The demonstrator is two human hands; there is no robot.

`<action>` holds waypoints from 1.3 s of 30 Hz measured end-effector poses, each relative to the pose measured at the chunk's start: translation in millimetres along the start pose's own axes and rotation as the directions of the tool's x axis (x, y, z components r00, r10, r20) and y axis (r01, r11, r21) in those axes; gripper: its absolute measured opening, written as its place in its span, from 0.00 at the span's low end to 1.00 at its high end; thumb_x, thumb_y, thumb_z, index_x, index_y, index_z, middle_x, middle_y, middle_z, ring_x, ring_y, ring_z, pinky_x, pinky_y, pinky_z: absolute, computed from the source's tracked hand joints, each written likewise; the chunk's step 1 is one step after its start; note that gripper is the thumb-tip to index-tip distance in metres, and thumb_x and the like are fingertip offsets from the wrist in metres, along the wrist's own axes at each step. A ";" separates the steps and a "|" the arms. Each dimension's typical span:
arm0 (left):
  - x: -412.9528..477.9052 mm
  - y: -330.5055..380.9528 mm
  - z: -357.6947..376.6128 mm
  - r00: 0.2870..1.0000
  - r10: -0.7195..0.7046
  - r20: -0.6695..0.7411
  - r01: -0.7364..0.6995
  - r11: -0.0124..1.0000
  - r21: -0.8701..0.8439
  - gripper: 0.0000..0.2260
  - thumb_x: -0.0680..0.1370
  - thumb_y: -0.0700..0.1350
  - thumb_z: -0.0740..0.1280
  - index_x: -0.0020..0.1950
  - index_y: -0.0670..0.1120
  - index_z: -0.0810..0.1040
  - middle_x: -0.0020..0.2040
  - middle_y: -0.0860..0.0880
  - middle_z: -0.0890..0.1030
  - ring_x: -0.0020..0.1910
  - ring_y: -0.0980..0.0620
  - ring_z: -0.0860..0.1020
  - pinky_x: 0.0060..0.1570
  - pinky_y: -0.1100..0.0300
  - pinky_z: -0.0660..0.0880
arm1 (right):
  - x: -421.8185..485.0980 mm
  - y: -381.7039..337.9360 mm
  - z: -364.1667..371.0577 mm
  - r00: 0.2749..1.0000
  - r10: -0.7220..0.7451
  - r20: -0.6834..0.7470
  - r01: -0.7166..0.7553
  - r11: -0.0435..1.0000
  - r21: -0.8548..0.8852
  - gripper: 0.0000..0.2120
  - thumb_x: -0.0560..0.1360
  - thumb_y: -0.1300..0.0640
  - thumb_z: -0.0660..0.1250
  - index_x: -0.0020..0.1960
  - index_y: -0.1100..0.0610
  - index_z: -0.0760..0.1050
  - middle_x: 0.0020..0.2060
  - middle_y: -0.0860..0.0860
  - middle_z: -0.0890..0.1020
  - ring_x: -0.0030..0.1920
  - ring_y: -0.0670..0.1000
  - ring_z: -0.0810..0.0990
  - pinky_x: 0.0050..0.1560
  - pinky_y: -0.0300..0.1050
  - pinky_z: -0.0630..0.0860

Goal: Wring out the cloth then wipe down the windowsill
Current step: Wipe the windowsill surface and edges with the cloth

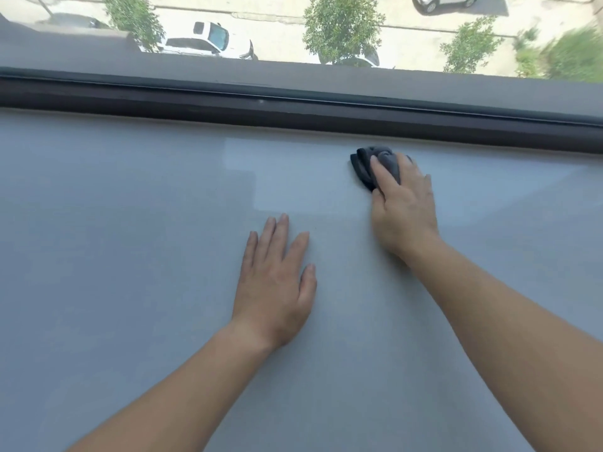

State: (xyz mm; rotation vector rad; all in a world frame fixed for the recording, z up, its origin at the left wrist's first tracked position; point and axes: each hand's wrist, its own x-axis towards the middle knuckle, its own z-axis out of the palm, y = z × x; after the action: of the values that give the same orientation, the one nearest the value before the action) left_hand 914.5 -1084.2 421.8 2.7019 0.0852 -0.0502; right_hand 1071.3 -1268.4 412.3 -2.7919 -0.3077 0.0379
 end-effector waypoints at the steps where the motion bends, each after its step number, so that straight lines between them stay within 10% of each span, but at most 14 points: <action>1: -2.2 0.3 4.5 1.000 0.006 0.002 -0.006 0.999 0.035 0.28 0.79 0.54 0.50 0.77 0.46 0.64 0.80 0.43 0.55 0.80 0.46 0.49 0.77 0.48 0.42 | 1.9 -0.4 -0.6 0.997 0.073 -0.030 -0.072 0.997 0.016 0.25 0.79 0.55 0.56 0.77 0.48 0.64 0.78 0.54 0.59 0.78 0.59 0.54 0.77 0.61 0.50; 8: -4.2 2.5 9.8 1.000 0.003 -0.004 -0.002 0.990 0.140 0.27 0.79 0.52 0.52 0.77 0.45 0.63 0.81 0.42 0.55 0.80 0.46 0.50 0.77 0.45 0.46 | -61.0 11.2 -6.7 0.929 -0.341 0.144 0.346 0.938 -0.012 0.25 0.79 0.55 0.56 0.77 0.47 0.64 0.79 0.53 0.59 0.79 0.58 0.53 0.78 0.59 0.45; 14: -4.1 1.5 9.4 1.000 0.001 -0.003 -0.001 0.991 0.131 0.28 0.78 0.53 0.52 0.77 0.45 0.64 0.81 0.43 0.55 0.80 0.47 0.50 0.77 0.45 0.48 | -34.1 30.9 -15.6 0.995 0.087 -0.039 -0.086 0.996 0.021 0.27 0.79 0.59 0.58 0.78 0.51 0.62 0.78 0.55 0.57 0.78 0.60 0.52 0.78 0.60 0.46; 20: -5.3 2.6 10.5 1.000 -0.002 -0.001 0.002 0.992 0.125 0.28 0.79 0.54 0.50 0.78 0.47 0.62 0.81 0.46 0.52 0.80 0.51 0.46 0.77 0.47 0.45 | -123.8 11.2 -1.9 0.888 -0.441 0.132 0.438 0.897 0.054 0.29 0.74 0.59 0.61 0.75 0.49 0.68 0.77 0.55 0.63 0.77 0.62 0.58 0.77 0.62 0.53; 27: -4.6 3.1 10.1 1.000 -0.019 0.004 0.019 0.994 0.108 0.29 0.79 0.56 0.47 0.79 0.48 0.60 0.82 0.47 0.50 0.80 0.52 0.44 0.78 0.50 0.41 | -64.0 42.9 -14.7 0.999 0.019 -0.027 -0.018 0.999 0.033 0.28 0.79 0.60 0.58 0.78 0.49 0.61 0.79 0.54 0.56 0.79 0.60 0.51 0.78 0.58 0.45; 34: -4.1 4.8 8.8 1.000 -0.018 0.009 0.017 0.994 0.112 0.30 0.78 0.57 0.46 0.79 0.48 0.59 0.82 0.47 0.49 0.80 0.52 0.44 0.78 0.50 0.40 | -166.5 21.4 -8.5 0.908 -0.406 0.108 0.402 0.914 0.060 0.28 0.75 0.58 0.62 0.74 0.48 0.69 0.77 0.54 0.63 0.77 0.60 0.59 0.77 0.62 0.54; 39: -5.1 4.3 10.7 1.000 -0.018 -0.021 0.021 0.993 0.120 0.30 0.77 0.58 0.50 0.78 0.49 0.60 0.81 0.47 0.52 0.80 0.51 0.46 0.77 0.51 0.40 | -121.3 50.0 -19.3 0.999 0.012 -0.031 -0.011 1.000 0.025 0.27 0.79 0.60 0.59 0.77 0.49 0.63 0.78 0.54 0.57 0.79 0.58 0.51 0.78 0.58 0.45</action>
State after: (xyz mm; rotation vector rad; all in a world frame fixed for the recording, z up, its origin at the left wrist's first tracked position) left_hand 909.5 -1092.9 414.2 2.8222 0.1181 -0.0358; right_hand 964.4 -1346.9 413.0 -2.7670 -0.2819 0.0014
